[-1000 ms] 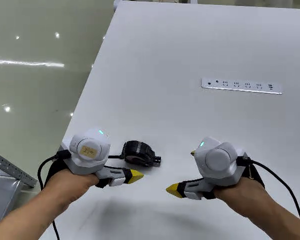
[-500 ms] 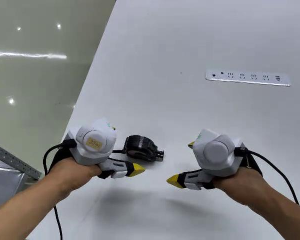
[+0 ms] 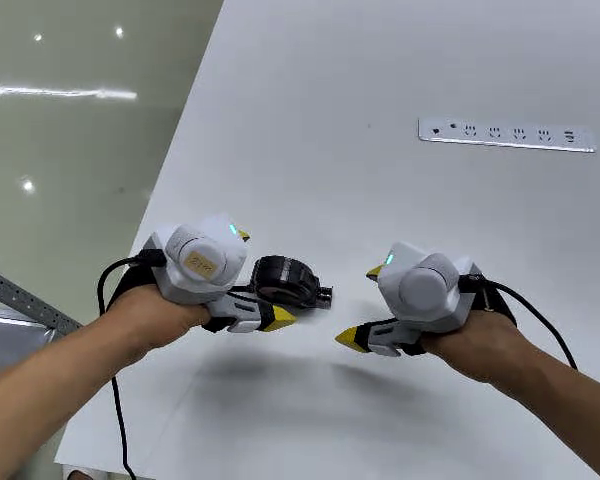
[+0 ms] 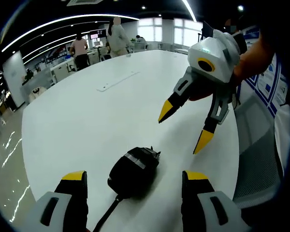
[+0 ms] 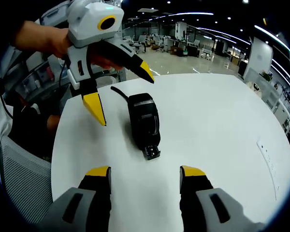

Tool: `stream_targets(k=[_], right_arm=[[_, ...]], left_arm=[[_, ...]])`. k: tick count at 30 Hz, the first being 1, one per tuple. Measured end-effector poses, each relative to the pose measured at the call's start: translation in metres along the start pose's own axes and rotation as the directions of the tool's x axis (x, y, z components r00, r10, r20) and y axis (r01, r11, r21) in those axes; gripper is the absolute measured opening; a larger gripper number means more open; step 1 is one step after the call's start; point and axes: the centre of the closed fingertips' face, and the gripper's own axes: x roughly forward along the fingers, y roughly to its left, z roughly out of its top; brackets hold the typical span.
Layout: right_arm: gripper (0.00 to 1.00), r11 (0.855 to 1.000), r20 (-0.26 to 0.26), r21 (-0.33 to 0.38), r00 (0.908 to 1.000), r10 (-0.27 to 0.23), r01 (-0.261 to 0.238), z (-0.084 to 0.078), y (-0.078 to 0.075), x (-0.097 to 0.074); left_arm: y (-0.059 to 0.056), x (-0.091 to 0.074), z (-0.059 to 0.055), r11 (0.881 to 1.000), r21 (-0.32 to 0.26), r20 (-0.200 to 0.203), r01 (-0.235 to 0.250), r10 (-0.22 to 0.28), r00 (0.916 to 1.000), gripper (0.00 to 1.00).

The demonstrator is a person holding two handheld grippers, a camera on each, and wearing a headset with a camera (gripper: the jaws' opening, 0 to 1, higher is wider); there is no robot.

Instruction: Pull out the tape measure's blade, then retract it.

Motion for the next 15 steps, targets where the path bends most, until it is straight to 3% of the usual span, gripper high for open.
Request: stream_targets(k=[15], right_arm=[[0.48, 0.995, 0.001, -0.081, 0.9986, 0.054, -0.053, -0.003, 0.001, 0.021]], left_arm=[[-0.005, 0.011, -0.001, 0.991, 0.107, -0.039, 0.085, -0.082, 0.9959, 0.69]])
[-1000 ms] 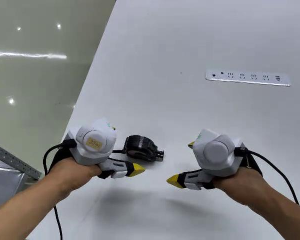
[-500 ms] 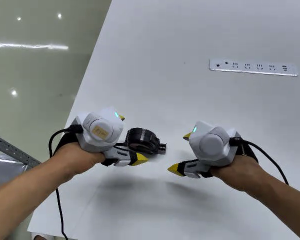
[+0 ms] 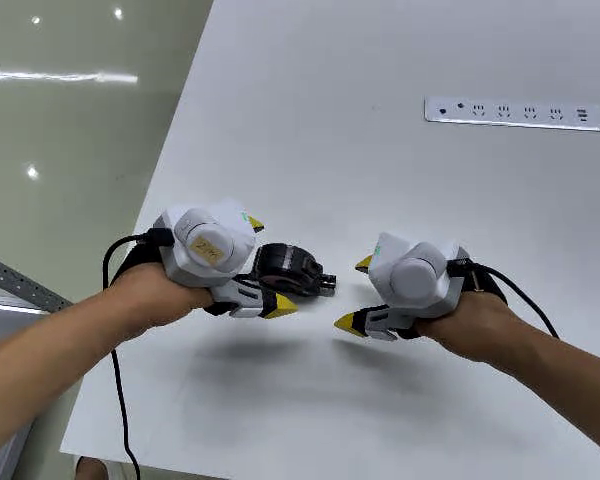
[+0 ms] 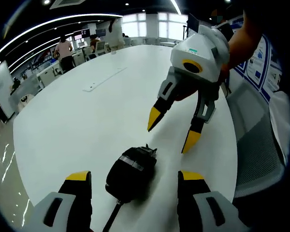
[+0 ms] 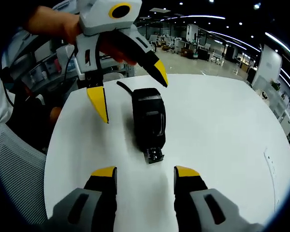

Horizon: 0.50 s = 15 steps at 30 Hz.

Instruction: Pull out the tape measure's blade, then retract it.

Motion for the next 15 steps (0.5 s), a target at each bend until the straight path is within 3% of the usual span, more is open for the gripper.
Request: stream_targets(k=[7, 15], right_arm=[[0.44, 1.000, 0.004, -0.021, 0.9998, 0.020, -0.020, -0.001, -0.003, 0.008], [0.39, 0.999, 0.009, -0.045, 0.9995, 0.029, -0.028, -0.004, -0.006, 0.016]], left_arm=[[-0.001, 0.005, 0.003, 0.999, 0.028, -0.007, 0.034, -0.034, 0.9994, 0.68], [-0.001, 0.010, 0.003, 0.996, 0.066, -0.023, 0.059, -0.057, 0.9981, 0.59]])
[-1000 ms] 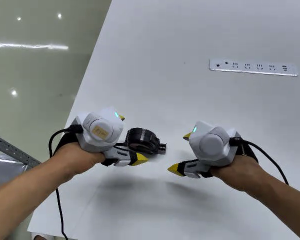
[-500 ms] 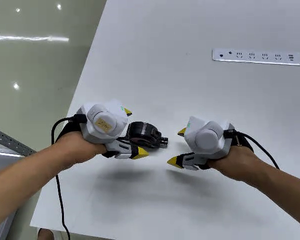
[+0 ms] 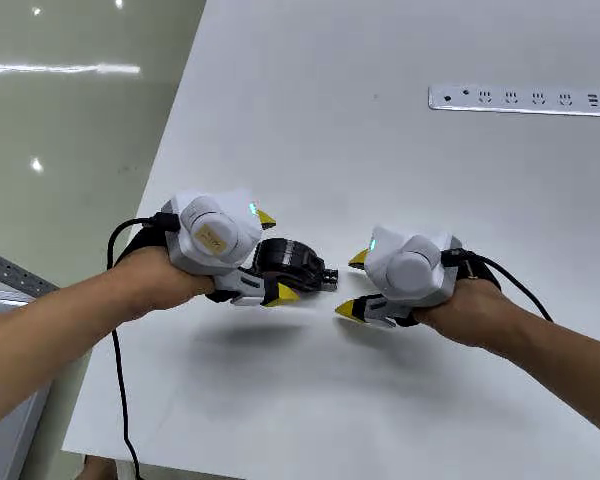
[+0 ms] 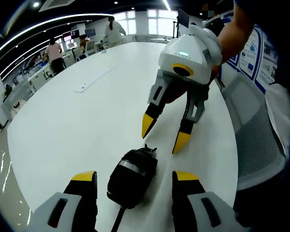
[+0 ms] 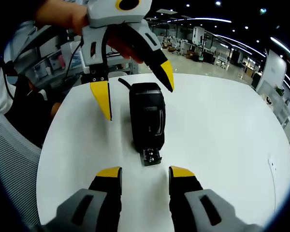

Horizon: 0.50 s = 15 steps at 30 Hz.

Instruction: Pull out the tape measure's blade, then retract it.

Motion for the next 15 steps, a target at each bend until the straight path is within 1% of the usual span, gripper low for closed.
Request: stream_targets(k=[7, 12, 15], right_arm=[[0.37, 1.000, 0.004, -0.014, 1.0000, 0.005, -0.005, -0.0014, -0.0033, 0.0044], [0.35, 0.999, 0.005, -0.031, 0.9999, 0.011, -0.011, -0.0026, -0.0042, 0.0073], [0.35, 0.999, 0.005, -0.032, 0.9999, 0.016, -0.015, -0.0032, -0.0040, 0.0085]], left_arm=[[0.0014, 0.0035, -0.0001, 0.999, 0.033, -0.014, 0.022, -0.021, 0.9997, 0.57], [0.0004, 0.0070, 0.0016, 0.997, 0.073, -0.025, 0.040, -0.038, 0.9989, 0.53], [-0.0003, 0.0099, 0.0004, 0.993, 0.103, -0.039, 0.053, -0.050, 0.9980, 0.52]])
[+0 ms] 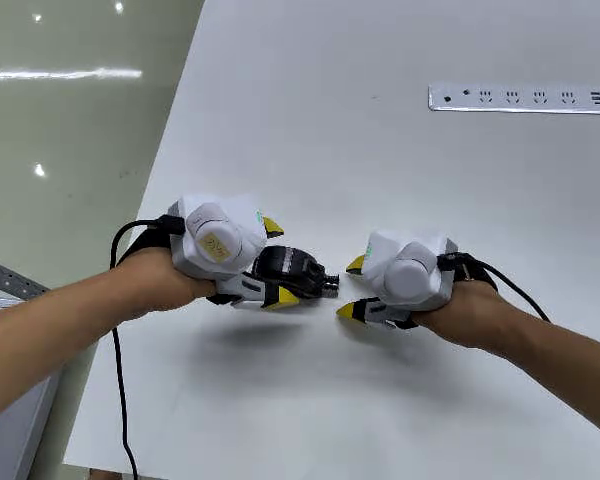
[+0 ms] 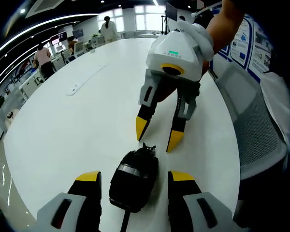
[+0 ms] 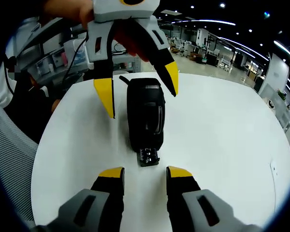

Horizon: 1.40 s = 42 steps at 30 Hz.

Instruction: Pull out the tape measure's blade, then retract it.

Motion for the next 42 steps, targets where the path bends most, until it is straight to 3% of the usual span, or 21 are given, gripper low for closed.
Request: stream_targets(k=[6, 32, 42], right_arm=[[0.33, 1.000, 0.008, -0.009, 1.0000, 0.001, -0.001, 0.001, -0.002, 0.002], [0.25, 0.999, 0.033, -0.035, 0.9993, 0.016, -0.014, 0.006, -0.001, 0.010], [0.18, 0.999, 0.046, -0.047, 0.9989, 0.011, -0.009, 0.009, -0.004, 0.012]], left_arm=[[0.000, 0.004, -0.001, 0.999, 0.049, -0.020, 0.018, -0.017, 0.9996, 0.49], [0.001, 0.011, -0.003, 0.992, 0.109, -0.050, 0.062, -0.057, 0.9971, 0.34], [0.000, 0.011, -0.004, 0.984, 0.156, -0.078, 0.087, -0.075, 0.9941, 0.33]])
